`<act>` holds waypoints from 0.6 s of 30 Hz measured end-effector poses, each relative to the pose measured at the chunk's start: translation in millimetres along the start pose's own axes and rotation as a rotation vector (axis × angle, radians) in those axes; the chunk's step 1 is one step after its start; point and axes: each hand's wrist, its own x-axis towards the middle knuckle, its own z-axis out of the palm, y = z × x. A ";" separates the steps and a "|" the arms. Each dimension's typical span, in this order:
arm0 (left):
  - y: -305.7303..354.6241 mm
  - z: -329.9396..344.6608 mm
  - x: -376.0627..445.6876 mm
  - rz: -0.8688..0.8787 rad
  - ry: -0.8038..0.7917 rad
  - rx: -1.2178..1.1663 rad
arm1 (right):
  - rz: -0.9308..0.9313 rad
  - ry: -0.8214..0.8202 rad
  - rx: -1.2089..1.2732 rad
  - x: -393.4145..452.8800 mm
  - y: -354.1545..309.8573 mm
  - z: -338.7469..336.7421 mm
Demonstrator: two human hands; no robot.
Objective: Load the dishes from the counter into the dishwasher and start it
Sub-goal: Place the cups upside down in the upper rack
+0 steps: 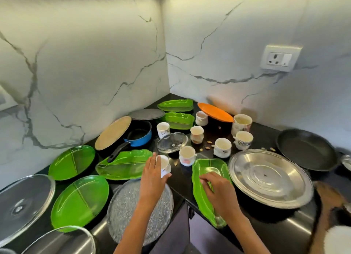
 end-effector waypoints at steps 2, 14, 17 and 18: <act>-7.6 9.5 18.5 -0.039 -0.070 0.030 | -0.028 -0.024 0.001 17.0 6.4 5.4; -28.1 20.2 38.1 0.020 -0.128 -0.108 | -0.052 -0.058 0.027 14.1 15.8 14.8; -8.0 -2.3 26.7 0.112 -0.010 -0.152 | -0.015 -0.029 0.005 -3.1 14.0 5.8; 3.0 -11.3 20.2 0.144 0.027 -0.197 | 0.010 -0.014 0.022 -9.8 12.6 1.9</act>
